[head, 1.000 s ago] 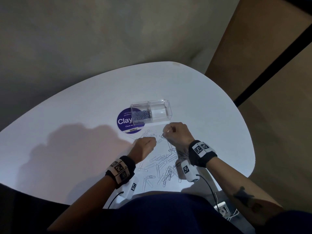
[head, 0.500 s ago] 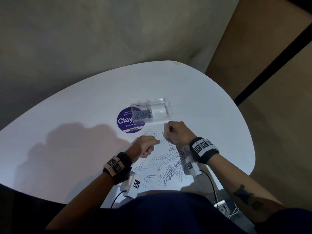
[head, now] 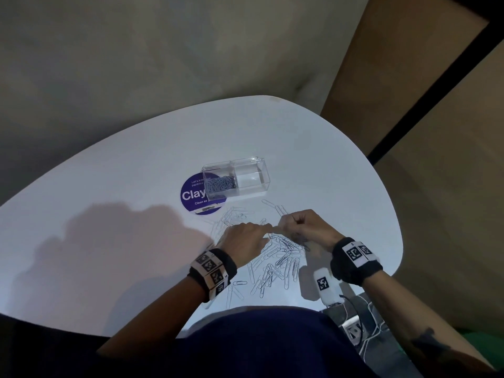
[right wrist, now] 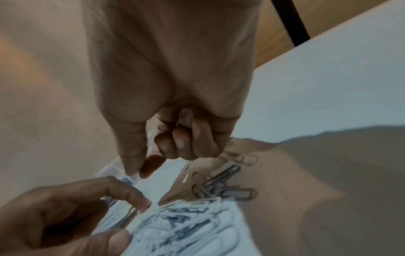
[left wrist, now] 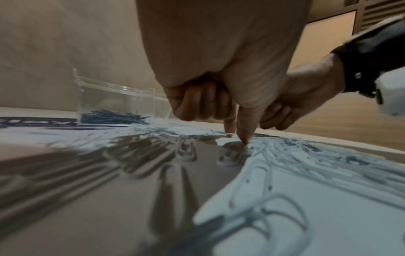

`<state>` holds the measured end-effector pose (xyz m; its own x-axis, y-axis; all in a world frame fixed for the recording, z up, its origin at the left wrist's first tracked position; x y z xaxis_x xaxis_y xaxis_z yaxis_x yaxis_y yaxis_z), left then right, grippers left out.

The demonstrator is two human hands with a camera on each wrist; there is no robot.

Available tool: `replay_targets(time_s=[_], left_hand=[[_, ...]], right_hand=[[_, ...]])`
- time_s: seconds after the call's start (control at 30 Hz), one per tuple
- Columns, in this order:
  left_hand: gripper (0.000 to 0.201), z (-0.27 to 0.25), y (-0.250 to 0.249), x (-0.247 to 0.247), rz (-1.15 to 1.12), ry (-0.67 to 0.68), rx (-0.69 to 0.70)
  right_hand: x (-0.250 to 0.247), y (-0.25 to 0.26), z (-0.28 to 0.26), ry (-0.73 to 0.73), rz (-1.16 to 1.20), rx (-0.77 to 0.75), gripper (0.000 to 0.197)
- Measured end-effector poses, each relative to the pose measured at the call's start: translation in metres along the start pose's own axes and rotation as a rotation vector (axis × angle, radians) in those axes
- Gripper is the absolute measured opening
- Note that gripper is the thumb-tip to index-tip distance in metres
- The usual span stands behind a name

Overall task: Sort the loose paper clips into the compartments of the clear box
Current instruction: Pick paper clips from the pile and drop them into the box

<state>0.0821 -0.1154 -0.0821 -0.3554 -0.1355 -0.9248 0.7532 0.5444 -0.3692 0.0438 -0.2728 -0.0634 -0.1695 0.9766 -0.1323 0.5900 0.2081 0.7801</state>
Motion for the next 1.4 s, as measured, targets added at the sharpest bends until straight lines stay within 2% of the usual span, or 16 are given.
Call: replay_targets(time_s=[0.1,0.2,0.33,0.43,0.57,0.7,0.8,1.0,1.2,1.4], left_hand=[[0.03,-0.002,0.012,0.002,0.002,0.006,-0.056],[0.026,-0.01,0.027,-0.001,0.013,-0.028,-0.088],[0.016,-0.021,0.041,-0.011,0.05,-0.118,-0.106],[0.015,-0.02,0.036,-0.01,0.047,-0.086,-0.098],[0.022,-0.006,0.019,0.002,0.047,0.045,-0.055],[0.023,0.003,0.004,0.003,0.071,0.022,-0.032],[0.022,0.006,-0.001,0.001,0.078,0.005,-0.018],[0.014,0.008,0.003,0.001,0.09,0.092,-0.084],[0.022,0.0,0.018,0.003,-0.077,0.189,-0.172],[0.019,-0.004,0.021,0.001,-0.134,0.215,-0.204]], right_hand=[[-0.005,-0.006,-0.001,-0.031,-0.135,-0.041,0.018],[-0.013,-0.006,-0.005,-0.144,-0.362,-0.075,0.04],[-0.01,-0.01,-0.006,-0.153,-0.515,-0.068,0.026],[-0.004,-0.013,-0.004,-0.184,-0.666,-0.088,0.019],[0.001,-0.006,-0.002,-0.164,-0.573,-0.141,0.018],[-0.008,-0.005,0.004,-0.258,-0.427,-0.134,0.021],[-0.017,-0.009,0.0,-0.326,-0.417,-0.118,0.022],[-0.03,-0.013,-0.014,-0.312,-0.632,-0.027,0.009],[-0.03,-0.031,-0.014,-0.268,-0.802,0.014,0.025],[-0.017,-0.03,-0.011,-0.273,-0.761,-0.013,0.019]])
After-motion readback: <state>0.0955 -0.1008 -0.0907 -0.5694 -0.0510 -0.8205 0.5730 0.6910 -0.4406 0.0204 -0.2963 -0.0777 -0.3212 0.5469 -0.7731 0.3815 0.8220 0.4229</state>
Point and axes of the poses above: each hand's wrist, its own z-axis towards the middle knuckle, its own x-axis out of the palm, y = z × x, the point moved 6 cm from there along z, towards the middle knuckle, and after that the axes turned 9 degrees about x, right-handed, at the moved point
